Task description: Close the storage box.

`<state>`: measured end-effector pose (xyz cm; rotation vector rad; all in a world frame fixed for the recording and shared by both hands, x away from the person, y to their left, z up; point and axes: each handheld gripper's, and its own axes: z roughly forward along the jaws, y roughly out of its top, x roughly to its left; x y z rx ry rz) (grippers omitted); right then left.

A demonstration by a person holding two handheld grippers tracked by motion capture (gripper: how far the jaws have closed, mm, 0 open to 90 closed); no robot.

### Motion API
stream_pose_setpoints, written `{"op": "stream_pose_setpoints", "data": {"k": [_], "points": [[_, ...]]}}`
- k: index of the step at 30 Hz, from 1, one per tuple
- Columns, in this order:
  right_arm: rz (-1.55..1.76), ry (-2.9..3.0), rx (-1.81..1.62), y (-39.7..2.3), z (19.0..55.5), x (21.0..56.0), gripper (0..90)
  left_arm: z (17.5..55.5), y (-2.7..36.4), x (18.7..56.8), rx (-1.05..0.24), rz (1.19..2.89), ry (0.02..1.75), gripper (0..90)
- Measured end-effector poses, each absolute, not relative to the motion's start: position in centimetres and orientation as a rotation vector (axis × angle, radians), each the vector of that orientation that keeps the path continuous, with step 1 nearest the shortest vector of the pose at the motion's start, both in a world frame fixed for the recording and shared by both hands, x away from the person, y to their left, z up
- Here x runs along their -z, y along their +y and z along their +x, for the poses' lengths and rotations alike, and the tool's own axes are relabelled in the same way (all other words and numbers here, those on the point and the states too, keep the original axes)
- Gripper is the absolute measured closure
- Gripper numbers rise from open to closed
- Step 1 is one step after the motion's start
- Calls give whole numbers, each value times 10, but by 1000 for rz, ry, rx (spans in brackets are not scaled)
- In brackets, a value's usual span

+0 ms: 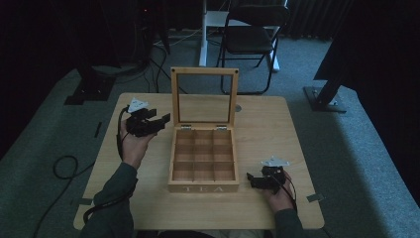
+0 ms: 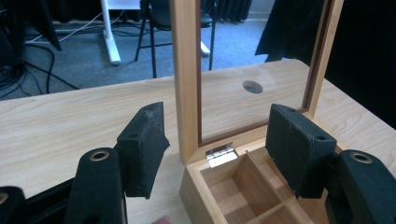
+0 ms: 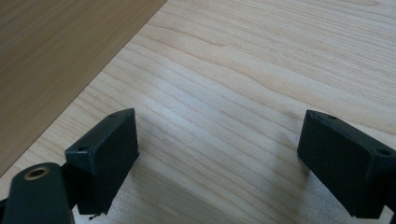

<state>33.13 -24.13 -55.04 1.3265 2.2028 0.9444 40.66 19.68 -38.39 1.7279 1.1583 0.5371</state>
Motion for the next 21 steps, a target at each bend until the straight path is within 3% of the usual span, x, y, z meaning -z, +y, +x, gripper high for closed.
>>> {"op": "stream_pose_setpoints", "data": {"k": [13,21], "points": [[1327,2202,-945,-241,331,550,118,430,195,381,-509,1769,1121,445],[1327,2202,-944,-241,331,550,119,447,197,388,-472,1786,1126,408]]}}
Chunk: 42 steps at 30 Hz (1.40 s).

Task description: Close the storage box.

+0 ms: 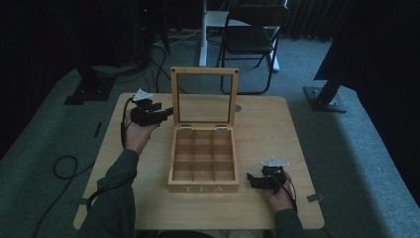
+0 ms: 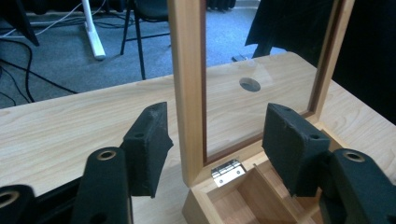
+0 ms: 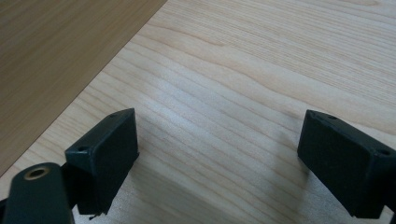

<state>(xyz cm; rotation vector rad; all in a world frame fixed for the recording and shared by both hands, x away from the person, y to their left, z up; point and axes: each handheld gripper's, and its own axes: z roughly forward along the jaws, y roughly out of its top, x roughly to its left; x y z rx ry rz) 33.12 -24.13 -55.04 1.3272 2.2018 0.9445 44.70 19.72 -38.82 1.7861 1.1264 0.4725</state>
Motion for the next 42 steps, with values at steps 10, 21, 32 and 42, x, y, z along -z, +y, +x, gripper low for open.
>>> {"op": "stream_pose_setpoints", "data": {"k": [10,21,32,42], "points": [[1323,2204,-944,-241,331,550,118,466,193,393,-471,1799,1151,354],[1321,2205,-946,-241,330,550,118,489,180,389,-552,1830,1137,352],[1320,2207,-945,-241,330,550,118,512,167,394,-567,1831,1120,350],[1312,2215,-949,-241,329,550,118,524,154,372,-560,1801,1058,350]]}}
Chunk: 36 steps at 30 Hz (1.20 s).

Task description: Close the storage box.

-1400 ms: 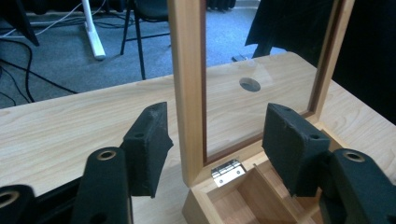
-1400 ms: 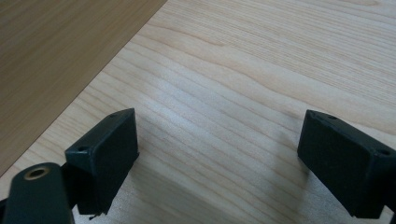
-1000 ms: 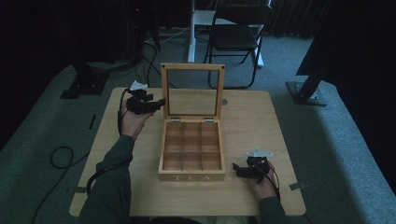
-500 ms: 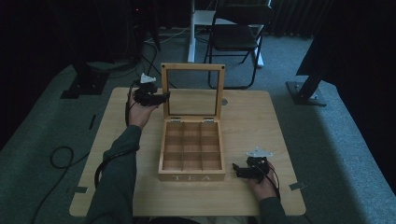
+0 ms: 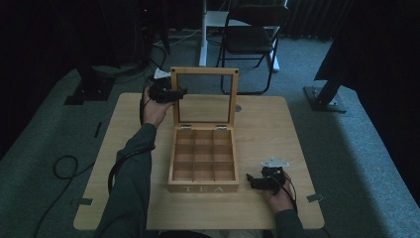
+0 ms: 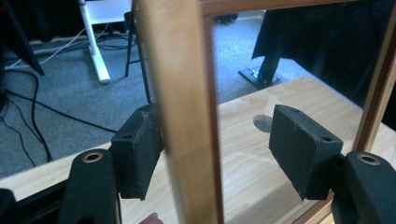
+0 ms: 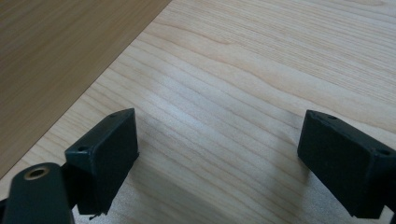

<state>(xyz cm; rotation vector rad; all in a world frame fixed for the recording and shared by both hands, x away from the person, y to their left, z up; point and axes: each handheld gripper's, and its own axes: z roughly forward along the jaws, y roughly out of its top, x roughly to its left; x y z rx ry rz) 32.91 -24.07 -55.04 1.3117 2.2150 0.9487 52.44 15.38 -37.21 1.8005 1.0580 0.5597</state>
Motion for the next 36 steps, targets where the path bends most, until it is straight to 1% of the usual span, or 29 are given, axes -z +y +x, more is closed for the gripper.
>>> {"op": "stream_pose_setpoints", "data": {"k": [2,5,8,15,16,26,33,36], "points": [[1311,2215,-949,-241,329,550,118,526,153,372,-553,1792,1070,344],[1309,2218,-950,-241,329,550,118,526,155,372,-531,1775,1085,375],[1309,2218,-950,-240,329,550,118,524,156,371,-520,1775,1083,386],[1311,2218,-950,-240,329,550,118,517,158,370,-530,1767,1069,423],[1311,2218,-950,-240,329,550,118,510,159,369,-540,1755,1057,428],[1311,2218,-949,-240,329,550,118,482,159,370,-601,1715,1016,468],[1311,2217,-949,-240,329,550,118,464,159,370,-628,1735,971,461],[1311,2216,-949,-240,329,550,118,460,160,370,-617,1731,966,456]]}}
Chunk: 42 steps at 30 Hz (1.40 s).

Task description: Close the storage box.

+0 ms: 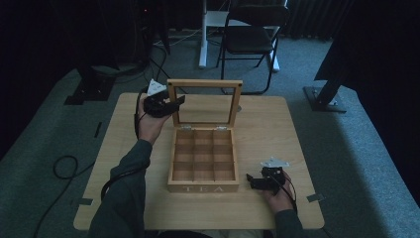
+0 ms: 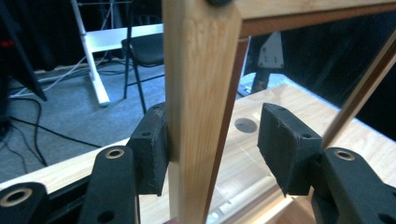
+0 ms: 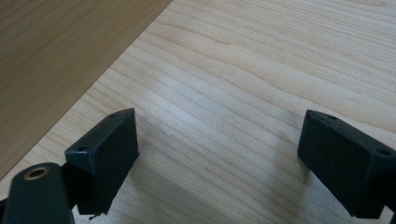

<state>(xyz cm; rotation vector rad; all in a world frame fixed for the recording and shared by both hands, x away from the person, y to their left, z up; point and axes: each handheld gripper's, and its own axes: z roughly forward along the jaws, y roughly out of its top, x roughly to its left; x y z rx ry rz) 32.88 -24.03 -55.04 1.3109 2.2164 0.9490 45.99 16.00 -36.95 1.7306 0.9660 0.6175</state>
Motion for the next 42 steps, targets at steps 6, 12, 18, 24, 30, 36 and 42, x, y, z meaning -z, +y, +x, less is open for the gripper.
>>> {"op": "stream_pose_setpoints", "data": {"k": [6,12,18,24,30,36,42], "points": [[1311,2217,-949,-240,329,550,118,450,157,367,-629,1753,974,431],[1311,2216,-949,-240,329,550,119,440,159,366,-617,1770,959,433],[1311,2216,-949,-240,329,550,118,427,162,363,-612,1742,944,435],[1310,2215,-950,-240,329,550,118,417,169,352,-612,1698,979,433],[1310,2215,-950,-240,329,550,118,412,179,350,-615,1670,1027,470],[1310,2215,-950,-240,329,550,118,402,176,351,-633,1663,1027,479],[1310,2215,-950,-240,329,550,118,397,178,351,-592,1642,1048,473]]}}
